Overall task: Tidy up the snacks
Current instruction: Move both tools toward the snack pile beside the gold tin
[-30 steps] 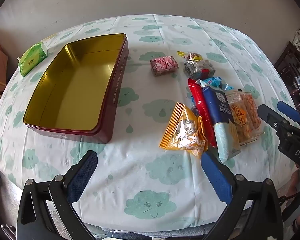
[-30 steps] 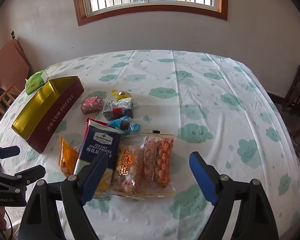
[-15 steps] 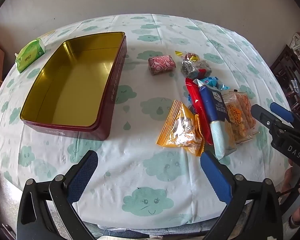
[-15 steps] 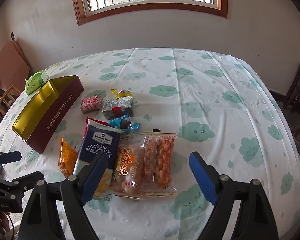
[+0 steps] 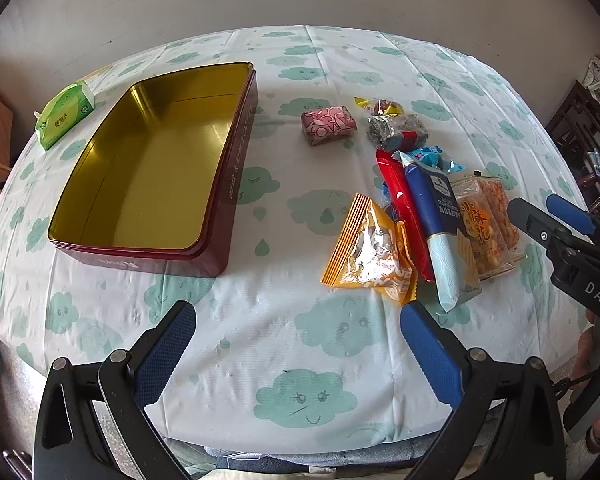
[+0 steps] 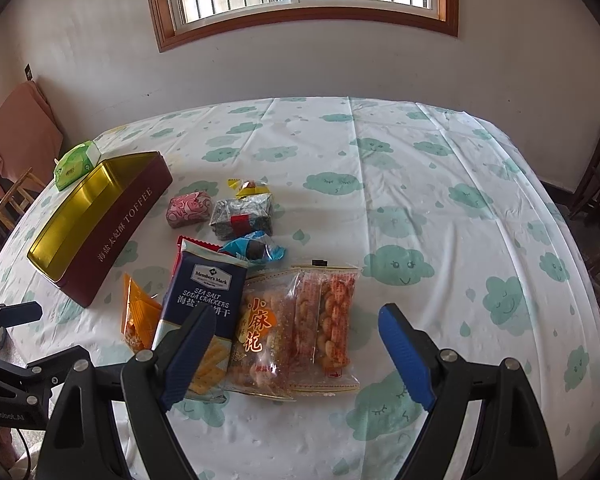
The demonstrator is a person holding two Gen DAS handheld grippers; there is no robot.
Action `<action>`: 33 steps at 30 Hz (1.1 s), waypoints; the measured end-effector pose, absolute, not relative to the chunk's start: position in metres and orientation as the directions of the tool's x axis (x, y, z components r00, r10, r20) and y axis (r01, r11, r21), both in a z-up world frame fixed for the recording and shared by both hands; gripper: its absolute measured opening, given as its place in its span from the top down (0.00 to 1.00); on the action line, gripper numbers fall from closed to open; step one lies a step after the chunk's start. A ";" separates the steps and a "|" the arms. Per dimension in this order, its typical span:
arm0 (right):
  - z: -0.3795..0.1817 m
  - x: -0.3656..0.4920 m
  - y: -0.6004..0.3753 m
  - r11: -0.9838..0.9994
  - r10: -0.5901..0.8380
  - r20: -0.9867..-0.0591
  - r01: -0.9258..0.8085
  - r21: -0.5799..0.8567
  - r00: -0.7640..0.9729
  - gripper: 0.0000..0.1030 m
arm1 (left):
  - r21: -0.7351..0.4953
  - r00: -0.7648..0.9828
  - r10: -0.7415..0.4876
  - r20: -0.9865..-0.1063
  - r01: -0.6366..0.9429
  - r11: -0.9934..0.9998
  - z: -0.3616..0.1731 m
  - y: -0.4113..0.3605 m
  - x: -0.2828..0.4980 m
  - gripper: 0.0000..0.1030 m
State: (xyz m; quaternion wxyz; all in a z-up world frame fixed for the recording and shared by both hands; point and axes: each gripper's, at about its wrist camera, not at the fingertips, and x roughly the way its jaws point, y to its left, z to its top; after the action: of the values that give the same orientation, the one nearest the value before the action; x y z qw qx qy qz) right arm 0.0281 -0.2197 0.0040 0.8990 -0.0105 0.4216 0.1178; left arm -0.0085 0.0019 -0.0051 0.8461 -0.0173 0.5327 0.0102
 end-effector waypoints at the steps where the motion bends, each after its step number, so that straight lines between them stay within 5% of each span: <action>1: 0.004 0.028 -0.220 0.972 0.203 -0.761 -0.221 0.081 0.617 0.17 | -0.017 0.430 0.001 -0.903 -0.039 0.999 -0.006 0.003 -0.008 0.02; 33: 0.001 0.029 -0.217 0.972 0.196 -0.770 -0.221 0.074 0.608 0.17 | -0.019 0.421 0.011 -0.907 -0.066 0.998 -0.008 0.011 -0.005 0.02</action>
State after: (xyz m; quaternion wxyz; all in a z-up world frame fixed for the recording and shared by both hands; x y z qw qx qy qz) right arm 0.0288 -0.2168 0.0008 0.8964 -0.0144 0.4274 0.1164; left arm -0.0046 0.0110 -0.0077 0.8425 -0.0258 0.5376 0.0229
